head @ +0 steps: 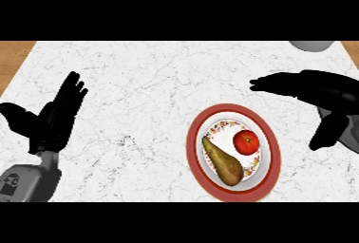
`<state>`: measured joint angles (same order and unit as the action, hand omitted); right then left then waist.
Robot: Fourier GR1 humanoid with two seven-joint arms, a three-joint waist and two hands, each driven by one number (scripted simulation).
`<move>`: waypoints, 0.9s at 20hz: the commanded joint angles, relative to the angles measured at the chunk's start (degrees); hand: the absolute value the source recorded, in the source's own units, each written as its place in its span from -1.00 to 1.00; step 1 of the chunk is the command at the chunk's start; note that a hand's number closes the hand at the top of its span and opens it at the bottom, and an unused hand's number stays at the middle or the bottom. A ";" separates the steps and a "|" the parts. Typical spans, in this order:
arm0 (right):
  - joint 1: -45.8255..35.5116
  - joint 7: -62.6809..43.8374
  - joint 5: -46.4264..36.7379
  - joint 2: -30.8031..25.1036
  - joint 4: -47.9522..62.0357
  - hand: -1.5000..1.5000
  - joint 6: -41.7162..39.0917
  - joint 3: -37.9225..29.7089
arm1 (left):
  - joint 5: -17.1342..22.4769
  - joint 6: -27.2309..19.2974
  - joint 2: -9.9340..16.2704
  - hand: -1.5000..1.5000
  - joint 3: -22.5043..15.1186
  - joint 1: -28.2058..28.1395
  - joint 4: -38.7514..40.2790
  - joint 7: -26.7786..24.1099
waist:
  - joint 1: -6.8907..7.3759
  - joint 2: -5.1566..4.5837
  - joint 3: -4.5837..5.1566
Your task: Pick the tomato from the plate and place it in the pan
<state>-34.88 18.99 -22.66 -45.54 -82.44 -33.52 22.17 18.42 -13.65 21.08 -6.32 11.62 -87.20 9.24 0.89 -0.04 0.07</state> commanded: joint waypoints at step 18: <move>8.18 -14.03 -21.75 7.85 -21.19 -1.00 -8.51 4.36 | -2.28 3.25 -2.25 0.00 4.39 -2.13 -2.00 1.20 | -0.93 0.13 -0.05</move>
<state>-29.32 9.19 -41.81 -41.68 -98.96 -40.28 26.34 15.73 -12.38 18.74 -3.57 10.10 -89.29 10.81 -0.09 0.10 0.02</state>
